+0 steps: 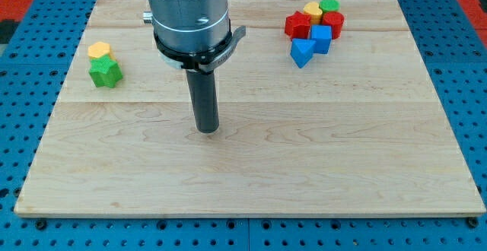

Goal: Move your arm below the group of blocks

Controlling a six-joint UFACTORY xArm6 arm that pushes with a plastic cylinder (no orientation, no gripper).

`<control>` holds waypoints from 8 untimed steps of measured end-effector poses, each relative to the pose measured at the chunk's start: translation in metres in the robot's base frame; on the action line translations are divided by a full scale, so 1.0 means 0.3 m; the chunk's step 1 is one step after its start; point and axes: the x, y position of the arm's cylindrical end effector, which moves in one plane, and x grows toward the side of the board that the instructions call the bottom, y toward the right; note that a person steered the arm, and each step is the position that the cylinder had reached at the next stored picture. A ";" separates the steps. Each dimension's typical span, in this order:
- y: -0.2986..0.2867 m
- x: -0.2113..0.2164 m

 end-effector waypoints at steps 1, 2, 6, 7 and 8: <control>0.000 0.000; -0.009 -0.020; 0.048 -0.029; 0.064 -0.029; -0.008 -0.029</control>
